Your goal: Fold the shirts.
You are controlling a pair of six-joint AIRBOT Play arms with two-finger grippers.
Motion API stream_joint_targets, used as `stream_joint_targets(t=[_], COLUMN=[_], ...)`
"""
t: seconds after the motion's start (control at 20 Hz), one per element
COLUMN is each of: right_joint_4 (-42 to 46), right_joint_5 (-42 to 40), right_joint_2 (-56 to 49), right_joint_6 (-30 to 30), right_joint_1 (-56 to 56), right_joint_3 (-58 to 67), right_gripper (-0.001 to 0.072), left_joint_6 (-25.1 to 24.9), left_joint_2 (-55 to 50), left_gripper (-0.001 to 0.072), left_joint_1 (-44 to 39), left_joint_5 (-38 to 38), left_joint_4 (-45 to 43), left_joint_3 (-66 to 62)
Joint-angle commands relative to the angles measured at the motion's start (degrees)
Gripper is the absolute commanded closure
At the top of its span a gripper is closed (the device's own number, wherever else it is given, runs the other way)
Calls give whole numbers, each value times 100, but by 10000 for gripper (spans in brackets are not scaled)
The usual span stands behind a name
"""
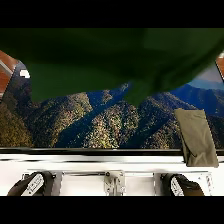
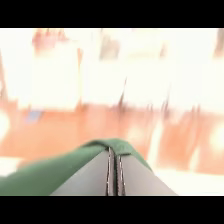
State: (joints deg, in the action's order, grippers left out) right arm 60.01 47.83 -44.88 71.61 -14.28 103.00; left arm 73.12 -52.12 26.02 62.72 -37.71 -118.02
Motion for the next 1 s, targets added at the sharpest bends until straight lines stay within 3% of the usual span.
stream_joint_targets(t=[0.0,0.15,0.25,0.5,0.7,0.8,0.95], right_joint_4=[1019,1458,1502,1513,1504,1423,1180], right_joint_5=[271,1353,1635,1982,4024,4625,3895], right_joint_2=[748,1019,1047,713,-339,-981,-1615], right_joint_6=[448,697,787,1047,1346,1353,1340], right_joint_1=[7,7,7,7,7,11,13], right_joint_3=[474,474,472,472,470,48,-1493], right_gripper=[665,665,664,664,665,664,665], left_joint_6=[271,516,520,518,490,494,402], left_joint_2=[734,1248,1362,1349,1325,1272,907], left_gripper=[672,671,671,670,671,671,671], left_joint_1=[2,2,2,2,2,2,-9], left_joint_5=[138,597,966,1532,1923,1919,1661], left_joint_4=[-667,-1716,-2262,-2424,-2435,-2446,-2439], left_joint_3=[-330,9,74,326,1370,2378,4197])
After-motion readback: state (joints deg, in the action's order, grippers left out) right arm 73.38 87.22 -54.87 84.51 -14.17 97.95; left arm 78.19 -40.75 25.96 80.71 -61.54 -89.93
